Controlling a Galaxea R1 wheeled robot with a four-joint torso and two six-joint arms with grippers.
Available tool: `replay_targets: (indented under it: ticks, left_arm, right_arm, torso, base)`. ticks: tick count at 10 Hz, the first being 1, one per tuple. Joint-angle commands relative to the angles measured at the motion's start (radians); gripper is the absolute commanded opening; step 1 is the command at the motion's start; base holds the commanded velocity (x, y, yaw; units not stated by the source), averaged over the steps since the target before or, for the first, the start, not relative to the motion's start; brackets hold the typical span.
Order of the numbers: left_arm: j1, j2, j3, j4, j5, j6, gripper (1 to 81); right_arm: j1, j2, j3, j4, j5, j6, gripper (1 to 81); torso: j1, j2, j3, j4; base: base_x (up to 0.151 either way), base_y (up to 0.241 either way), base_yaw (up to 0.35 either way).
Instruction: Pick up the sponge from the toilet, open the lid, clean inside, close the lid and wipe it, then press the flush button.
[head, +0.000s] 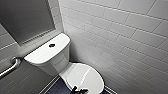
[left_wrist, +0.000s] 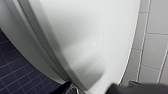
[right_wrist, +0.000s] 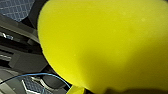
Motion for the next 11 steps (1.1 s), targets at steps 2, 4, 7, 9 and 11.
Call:
replay_targets:
  ticks: [2, 4, 7, 9, 11]
  left_arm:
    - [-0.146, -0.021, 0.092, 0.082, -0.109, 0.018, 81.1]
    - [-0.146, -0.017, 0.087, 0.083, -0.109, 0.018, 81.1]
    - [-0.146, -0.015, 0.089, 0.083, -0.109, 0.018, 81.1]
    - [-0.147, -0.041, 0.144, 0.085, -0.127, 0.018, 81.1]
    - [-0.15, -0.067, 0.197, 0.085, -0.141, 0.016, 81.1]
  right_arm:
    - [-0.032, -0.028, 0.028, -0.008, -0.077, 0.004, 1.0]
    - [-0.034, -0.033, 0.031, -0.008, -0.075, 0.006, 1.0]
    - [-0.032, -0.036, 0.031, -0.006, -0.075, 0.006, 1.0]
    - [-0.031, -0.034, 0.031, -0.008, -0.075, 0.006, 1.0]
    - [-0.028, -0.03, 0.031, -0.006, -0.075, 0.006, 1.0]
  torso:
    - [0.0, 0.0, 0.0, 0.0]
    - [0.0, 0.0, 0.0, 0.0]
    - [0.0, 0.0, 0.0, 0.0]
    - [0.0, 0.0, 0.0, 0.0]
    - [0.0, 0.0, 0.0, 0.0]
  base:
    - [0.0, 0.0, 0.0]
    - [0.0, 0.0, 0.0]
    - [0.0, 0.0, 0.0]
    - [0.0, 0.0, 0.0]
    - [0.0, 0.0, 0.0]
